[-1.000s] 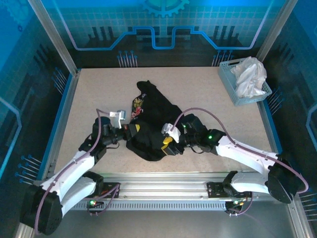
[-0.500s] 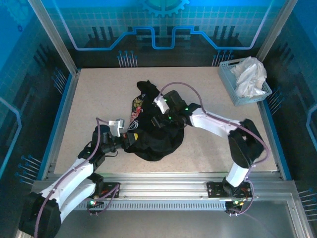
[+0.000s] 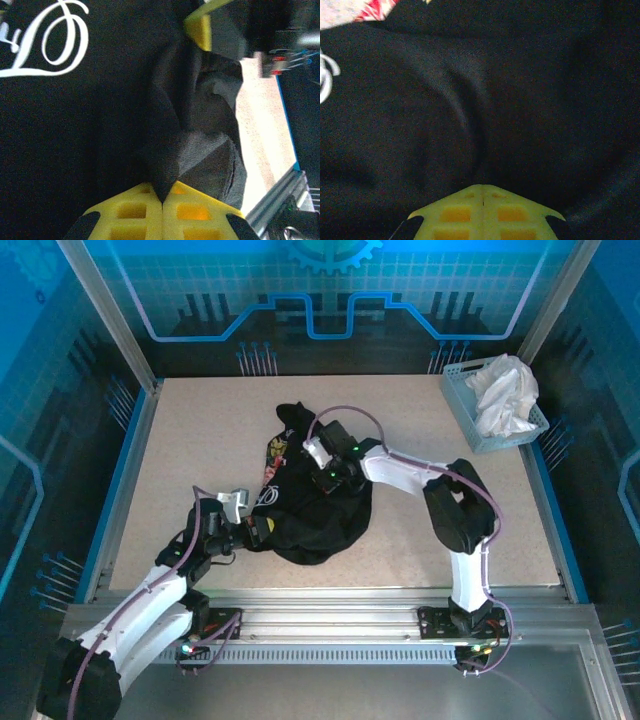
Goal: Fold the inside-out t-shirt
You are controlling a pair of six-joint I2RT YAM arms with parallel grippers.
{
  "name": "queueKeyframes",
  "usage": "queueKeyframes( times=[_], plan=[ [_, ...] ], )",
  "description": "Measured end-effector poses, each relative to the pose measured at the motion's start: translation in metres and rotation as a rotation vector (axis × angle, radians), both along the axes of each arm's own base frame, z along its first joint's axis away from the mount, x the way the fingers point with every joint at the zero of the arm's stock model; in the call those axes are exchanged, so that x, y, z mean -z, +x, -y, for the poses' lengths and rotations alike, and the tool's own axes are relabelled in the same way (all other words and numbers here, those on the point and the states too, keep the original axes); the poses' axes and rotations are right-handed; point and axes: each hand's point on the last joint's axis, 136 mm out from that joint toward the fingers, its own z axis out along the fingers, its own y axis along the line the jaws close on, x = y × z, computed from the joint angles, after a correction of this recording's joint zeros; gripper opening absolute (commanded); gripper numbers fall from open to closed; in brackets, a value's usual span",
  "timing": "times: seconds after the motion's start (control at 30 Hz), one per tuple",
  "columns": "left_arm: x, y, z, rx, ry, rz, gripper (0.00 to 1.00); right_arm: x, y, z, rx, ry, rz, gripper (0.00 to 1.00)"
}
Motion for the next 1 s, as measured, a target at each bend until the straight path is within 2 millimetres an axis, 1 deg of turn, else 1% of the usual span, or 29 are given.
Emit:
queueKeyframes(
  times=[0.03, 0.1, 0.2, 0.27, 0.33, 0.37, 0.4, 0.43, 0.47, 0.53, 0.57, 0.6, 0.63, 0.67, 0.7, 0.73, 0.83, 0.87, 0.93, 0.97, 1.0],
  plan=[
    [0.0, 0.002, -0.002, -0.011, 0.008, 0.003, 0.01, -0.013, 0.0, 0.006, 0.008, 0.03, 0.013, 0.0],
    [-0.002, 0.006, -0.005, -0.032, 0.017, 0.023, 0.02, -0.048, 0.003, 0.022, 0.034, 0.104, 0.065, 0.0],
    [-0.01, 0.016, -0.008, -0.057, 0.033, 0.059, 0.03, -0.119, 0.01, 0.054, 0.1, 0.224, 0.214, 0.0],
    [-0.019, 0.024, -0.008, -0.065, 0.047, 0.094, 0.05, -0.164, 0.009, 0.075, 0.139, 0.29, 0.325, 0.0],
    [-0.031, 0.035, -0.006, -0.066, 0.053, 0.133, 0.04, -0.195, -0.001, 0.091, 0.158, 0.332, 0.412, 0.0],
    [-0.037, 0.04, -0.005, -0.065, 0.056, 0.156, 0.04, -0.206, -0.008, 0.098, 0.165, 0.346, 0.447, 0.0],
    [-0.043, 0.045, -0.004, -0.064, 0.055, 0.174, 0.04, -0.212, -0.014, 0.102, 0.168, 0.354, 0.469, 0.0],
    [-0.049, 0.051, -0.002, -0.062, 0.051, 0.194, 0.04, -0.216, -0.02, 0.106, 0.169, 0.358, 0.487, 0.12],
    [-0.054, 0.056, 0.0, -0.059, 0.049, 0.213, 0.03, -0.217, -0.025, 0.108, 0.163, 0.356, 0.496, 0.26],
    [-0.059, 0.061, 0.003, -0.05, 0.045, 0.234, 0.03, -0.21, -0.026, 0.104, 0.14, 0.34, 0.487, 0.44],
    [-0.059, 0.061, 0.004, -0.046, 0.042, 0.236, 0.03, -0.202, -0.025, 0.096, 0.115, 0.322, 0.474, 0.5],
    [-0.059, 0.061, 0.004, -0.043, 0.041, 0.235, 0.03, -0.19, -0.025, 0.087, 0.088, 0.298, 0.45, 0.54],
    [-0.059, 0.061, 0.004, -0.041, 0.039, 0.235, 0.03, -0.173, -0.025, 0.074, 0.053, 0.267, 0.413, 0.61],
    [-0.06, 0.061, 0.005, -0.04, 0.037, 0.239, 0.03, -0.154, -0.025, 0.06, 0.013, 0.233, 0.369, 0.66],
    [-0.061, 0.061, 0.005, -0.04, 0.036, 0.244, 0.03, -0.138, -0.025, 0.049, -0.013, 0.209, 0.329, 0.69],
    [-0.063, 0.061, 0.005, -0.04, 0.034, 0.25, 0.03, -0.117, -0.024, 0.035, -0.055, 0.167, 0.283, 0.73],
    [-0.066, 0.059, 0.004, -0.041, 0.028, 0.265, 0.03, -0.067, -0.016, 0.004, -0.139, 0.071, 0.18, 0.82],
    [-0.067, 0.058, 0.004, -0.041, 0.027, 0.269, 0.03, -0.052, -0.012, -0.005, -0.163, 0.041, 0.153, 0.83],
    [-0.068, 0.055, 0.003, -0.04, 0.024, 0.275, 0.03, -0.026, -0.008, -0.018, -0.198, -0.013, 0.107, 0.84],
    [-0.066, 0.053, 0.003, -0.039, 0.023, 0.276, 0.03, -0.013, -0.006, -0.022, -0.209, -0.043, 0.089, 0.83],
    [-0.065, 0.051, 0.002, -0.04, 0.023, 0.276, 0.03, -0.003, -0.004, -0.026, -0.219, -0.067, 0.075, 0.79]
  ],
)
